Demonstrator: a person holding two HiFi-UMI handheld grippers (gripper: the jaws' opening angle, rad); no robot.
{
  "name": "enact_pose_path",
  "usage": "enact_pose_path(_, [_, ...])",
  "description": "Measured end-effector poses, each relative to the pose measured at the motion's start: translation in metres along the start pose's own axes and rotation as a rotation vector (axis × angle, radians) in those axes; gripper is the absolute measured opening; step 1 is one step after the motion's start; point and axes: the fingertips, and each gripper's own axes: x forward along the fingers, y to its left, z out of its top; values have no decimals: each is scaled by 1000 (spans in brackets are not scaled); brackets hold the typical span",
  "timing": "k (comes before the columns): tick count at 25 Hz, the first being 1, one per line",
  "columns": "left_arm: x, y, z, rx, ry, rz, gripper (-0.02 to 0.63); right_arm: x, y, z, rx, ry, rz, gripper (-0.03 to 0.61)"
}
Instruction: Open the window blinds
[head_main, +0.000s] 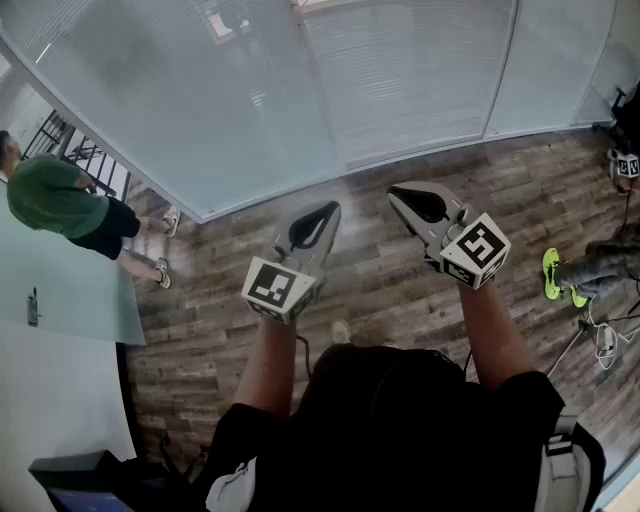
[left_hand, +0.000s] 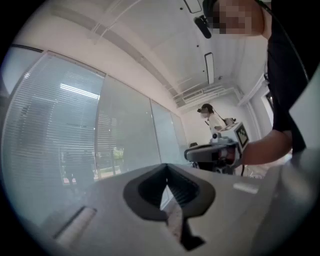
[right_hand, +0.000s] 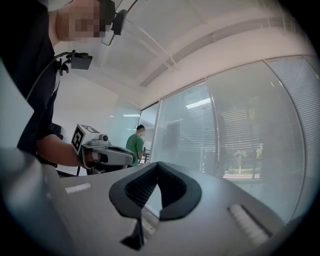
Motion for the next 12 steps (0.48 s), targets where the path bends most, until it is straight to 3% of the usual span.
enact_pose_path(12, [-2, 5, -3, 26, 1, 13, 5, -1, -2, -15, -39, 6, 15, 5])
